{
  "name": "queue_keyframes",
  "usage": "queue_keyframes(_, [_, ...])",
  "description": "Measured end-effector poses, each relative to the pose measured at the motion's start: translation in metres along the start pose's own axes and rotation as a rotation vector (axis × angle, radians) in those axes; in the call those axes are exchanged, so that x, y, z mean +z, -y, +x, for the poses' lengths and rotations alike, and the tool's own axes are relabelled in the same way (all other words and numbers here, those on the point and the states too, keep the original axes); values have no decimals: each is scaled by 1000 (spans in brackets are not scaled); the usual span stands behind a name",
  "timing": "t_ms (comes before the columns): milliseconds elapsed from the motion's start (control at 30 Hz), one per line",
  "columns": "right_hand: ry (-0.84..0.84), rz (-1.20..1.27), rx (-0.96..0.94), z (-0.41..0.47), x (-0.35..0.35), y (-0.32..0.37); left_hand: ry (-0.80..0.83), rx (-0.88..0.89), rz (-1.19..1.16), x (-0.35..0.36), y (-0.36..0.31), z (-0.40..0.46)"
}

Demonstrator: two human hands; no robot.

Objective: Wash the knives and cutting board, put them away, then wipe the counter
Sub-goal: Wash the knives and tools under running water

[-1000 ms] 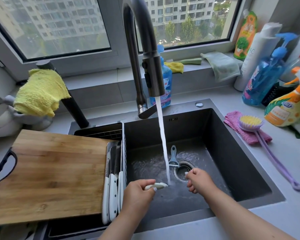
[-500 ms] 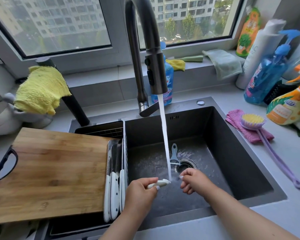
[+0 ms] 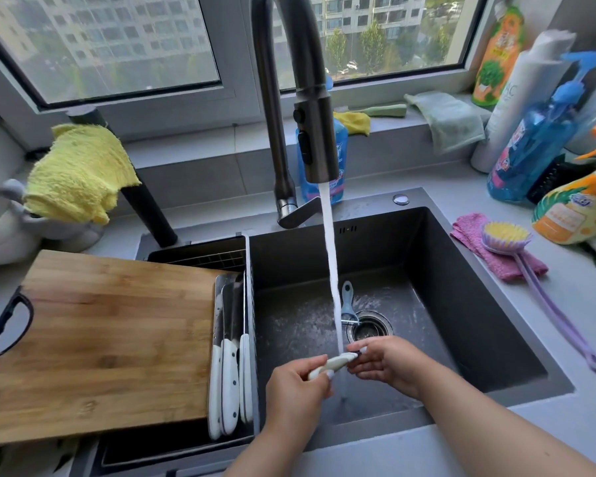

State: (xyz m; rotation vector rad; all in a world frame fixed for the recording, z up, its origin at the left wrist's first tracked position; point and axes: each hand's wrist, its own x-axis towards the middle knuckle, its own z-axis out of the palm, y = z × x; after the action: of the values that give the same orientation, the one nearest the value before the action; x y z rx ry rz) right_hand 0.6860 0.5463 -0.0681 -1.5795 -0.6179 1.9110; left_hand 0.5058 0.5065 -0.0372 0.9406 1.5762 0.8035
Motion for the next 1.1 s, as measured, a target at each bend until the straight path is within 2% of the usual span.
queue_keyframes(267, [-66, 121, 12, 0, 2, 2, -17, -56, -82, -2, -3, 1])
queue_keyframes(467, [-276, 154, 16, 8, -17, 6, -47, -54, -67, -26, -10, 3])
queue_keyframes(600, [-350, 99, 46, 14, -20, 1, -79, 9, 63, -43, -15, 4])
queue_keyframes(733, [-335, -30, 81, 18, -15, -2, -99, 185, 311, -53, -26, -1])
queue_keyframes(867, [-317, -96, 89, 18, -14, -1, -92, 277, 490, -58, -26, -5])
queue_keyframes(967, [-315, -130, 92, 17, -14, -1, -160, 272, 418, -67, -24, -3])
queue_keyframes(1100, [-312, -153, 85, 16, -14, -1, -294, 175, 108, -85, -32, 1])
